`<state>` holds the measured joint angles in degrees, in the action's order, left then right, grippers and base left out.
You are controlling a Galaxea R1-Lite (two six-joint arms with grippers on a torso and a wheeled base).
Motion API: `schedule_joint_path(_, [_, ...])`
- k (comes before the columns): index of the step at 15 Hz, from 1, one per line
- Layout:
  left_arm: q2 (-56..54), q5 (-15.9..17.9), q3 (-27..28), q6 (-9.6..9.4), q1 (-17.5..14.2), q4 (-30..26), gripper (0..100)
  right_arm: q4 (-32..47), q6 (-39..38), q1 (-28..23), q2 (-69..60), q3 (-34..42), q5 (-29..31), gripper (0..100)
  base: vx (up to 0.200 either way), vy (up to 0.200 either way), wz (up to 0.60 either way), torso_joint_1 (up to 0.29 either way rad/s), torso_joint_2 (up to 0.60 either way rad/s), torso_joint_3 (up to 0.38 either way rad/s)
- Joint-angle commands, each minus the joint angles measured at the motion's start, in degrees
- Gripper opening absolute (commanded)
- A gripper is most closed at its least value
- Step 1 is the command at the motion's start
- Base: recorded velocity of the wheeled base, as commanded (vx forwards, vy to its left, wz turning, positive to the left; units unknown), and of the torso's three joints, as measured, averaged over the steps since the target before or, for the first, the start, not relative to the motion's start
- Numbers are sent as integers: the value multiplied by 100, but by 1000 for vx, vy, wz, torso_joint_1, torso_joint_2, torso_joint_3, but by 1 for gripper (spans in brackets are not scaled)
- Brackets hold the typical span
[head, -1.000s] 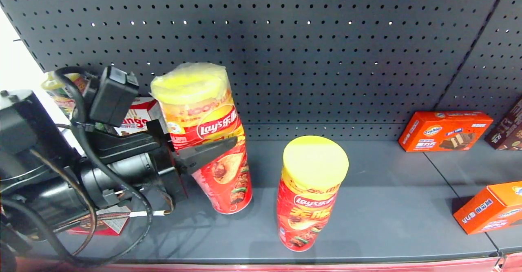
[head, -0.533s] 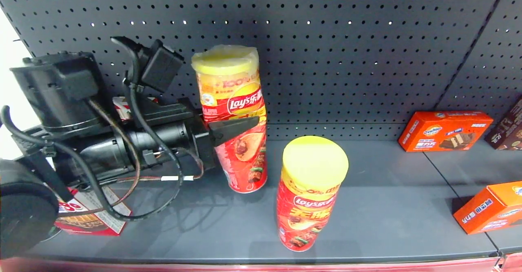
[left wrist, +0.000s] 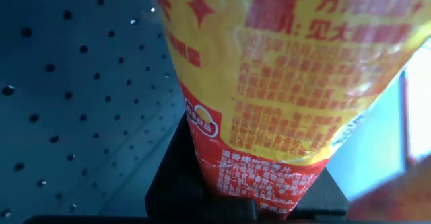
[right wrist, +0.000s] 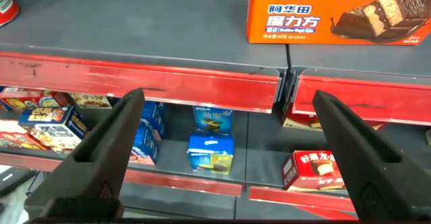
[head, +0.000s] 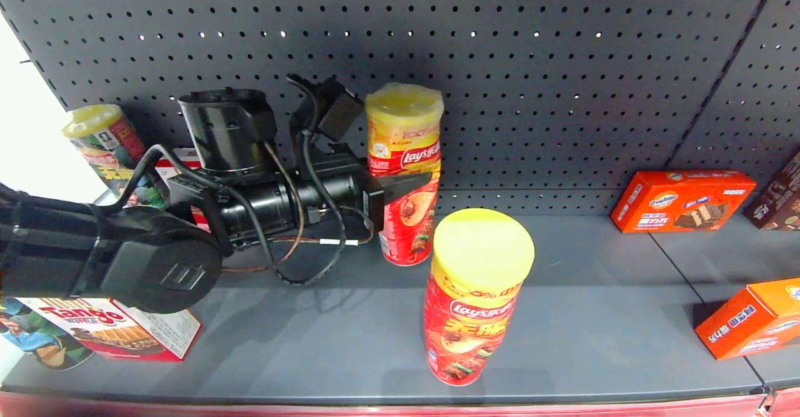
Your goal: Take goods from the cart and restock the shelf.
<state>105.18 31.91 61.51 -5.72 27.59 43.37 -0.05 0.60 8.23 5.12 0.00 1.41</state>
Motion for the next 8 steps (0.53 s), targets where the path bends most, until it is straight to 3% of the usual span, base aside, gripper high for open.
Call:
schedule_joint_path(1, [407,8,221,-70,-8,22,0,-4,2,3,15,0,-1,100,0,0,0,0,0,0])
schedule_joint_path(3, [565,17,405,-219,-25,22,0,5,2,3,15,0,-1,100,0,0,0,0,0,0])
schedule_joint_path(4, [688,17,502,-395,-34,22,0,-4,2,3,24,0,-1,100,0,0,0,0,0,0])
schedule_joint_path(8, [890,8,643,-474,-34,31,0,5,2,3,15,0,-1,100,0,0,0,0,0,0])
